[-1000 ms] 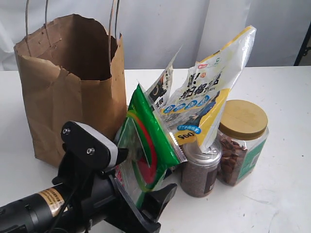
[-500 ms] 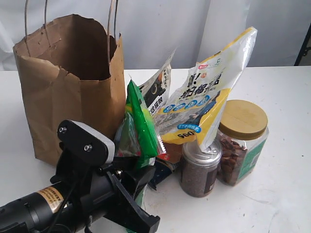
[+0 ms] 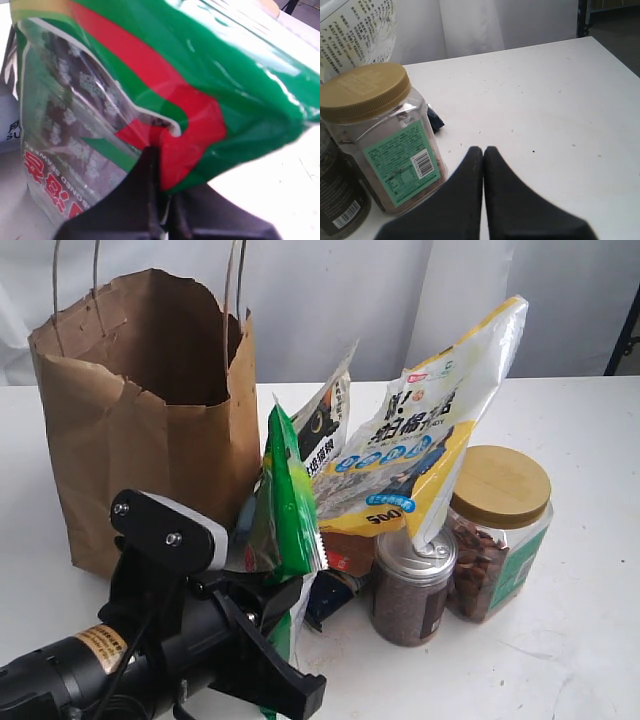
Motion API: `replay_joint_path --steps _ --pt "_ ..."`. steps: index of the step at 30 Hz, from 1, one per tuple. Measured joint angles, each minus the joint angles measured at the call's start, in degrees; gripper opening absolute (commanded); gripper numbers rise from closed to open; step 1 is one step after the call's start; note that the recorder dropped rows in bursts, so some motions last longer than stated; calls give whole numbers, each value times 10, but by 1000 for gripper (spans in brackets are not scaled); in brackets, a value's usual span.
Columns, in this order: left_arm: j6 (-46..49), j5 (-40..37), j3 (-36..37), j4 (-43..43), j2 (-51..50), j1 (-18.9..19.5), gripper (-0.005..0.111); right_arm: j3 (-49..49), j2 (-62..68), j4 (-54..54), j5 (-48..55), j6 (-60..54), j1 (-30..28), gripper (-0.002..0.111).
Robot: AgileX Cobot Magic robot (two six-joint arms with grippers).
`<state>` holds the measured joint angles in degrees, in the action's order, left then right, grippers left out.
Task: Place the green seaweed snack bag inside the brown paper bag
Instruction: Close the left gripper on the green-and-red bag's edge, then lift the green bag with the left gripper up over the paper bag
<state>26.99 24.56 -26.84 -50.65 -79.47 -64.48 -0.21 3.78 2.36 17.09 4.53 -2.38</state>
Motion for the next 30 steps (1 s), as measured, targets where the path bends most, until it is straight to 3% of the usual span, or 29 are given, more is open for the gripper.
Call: replay_joint_path --steps 8,18,30 --pt "44 -16 0 -25 21 -1 0 0 0 0 0 0 0 0" --pt "281 -32 0 -232 106 -2 0 0 0 0 0 0 0 0" --pt "340 -63 -2 -256 192 -2 0 0 0 0 0 0 0 0"
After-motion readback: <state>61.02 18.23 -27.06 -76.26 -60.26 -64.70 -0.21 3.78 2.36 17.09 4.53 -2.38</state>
